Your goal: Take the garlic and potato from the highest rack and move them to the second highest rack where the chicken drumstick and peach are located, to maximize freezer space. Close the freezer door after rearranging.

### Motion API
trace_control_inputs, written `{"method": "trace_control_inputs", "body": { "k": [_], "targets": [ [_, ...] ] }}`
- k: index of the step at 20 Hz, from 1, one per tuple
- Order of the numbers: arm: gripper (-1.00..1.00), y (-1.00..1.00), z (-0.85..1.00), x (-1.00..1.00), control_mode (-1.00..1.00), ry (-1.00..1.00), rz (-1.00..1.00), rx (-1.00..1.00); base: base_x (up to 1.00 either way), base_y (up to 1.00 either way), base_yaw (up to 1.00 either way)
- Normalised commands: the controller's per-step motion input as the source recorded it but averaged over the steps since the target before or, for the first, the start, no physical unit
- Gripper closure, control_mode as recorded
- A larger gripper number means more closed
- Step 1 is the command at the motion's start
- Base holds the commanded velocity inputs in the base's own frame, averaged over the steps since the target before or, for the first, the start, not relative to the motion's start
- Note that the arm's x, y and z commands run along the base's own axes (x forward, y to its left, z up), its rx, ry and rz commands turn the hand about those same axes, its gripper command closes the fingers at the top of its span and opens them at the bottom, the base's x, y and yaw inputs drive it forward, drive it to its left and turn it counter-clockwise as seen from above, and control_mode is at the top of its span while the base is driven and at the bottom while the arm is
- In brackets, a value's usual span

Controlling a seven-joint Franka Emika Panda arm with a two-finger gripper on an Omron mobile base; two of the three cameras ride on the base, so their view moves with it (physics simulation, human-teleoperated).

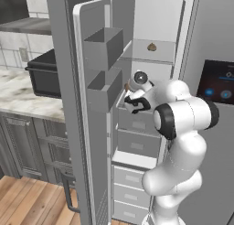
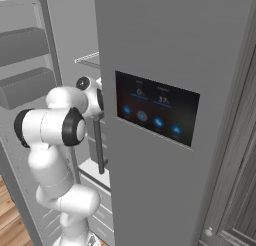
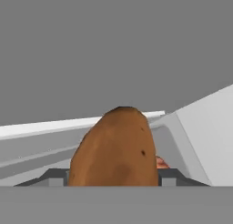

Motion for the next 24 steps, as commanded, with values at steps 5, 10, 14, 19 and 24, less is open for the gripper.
{"method": "trace_control_inputs", "body": {
  "k": [5, 10, 14, 19, 24],
  "targets": [
    [1.00, 0.00, -0.31, 0.36, -1.00, 0.00, 0.00, 0.00, 0.00, 0.00, 0.00],
    [-1.00, 0.00, -0.39, 0.10, -1.00, 0.01, 0.00, 0.00, 0.00, 0.00, 0.00],
    [-1.00, -0.01, -0.26, 0.02, -1.00, 0.00, 0.00, 0.00, 0.00, 0.00, 0.00],
    [-1.00, 0.00, -0.07, 0.00, -1.00, 0.01, 0.00, 0.00, 0.00, 0.00, 0.00],
    [-1.00, 0.01, 0.00, -0.14, -1.00, 0.18, 0.00, 0.00, 0.00, 0.00, 0.00]
  ]
}}
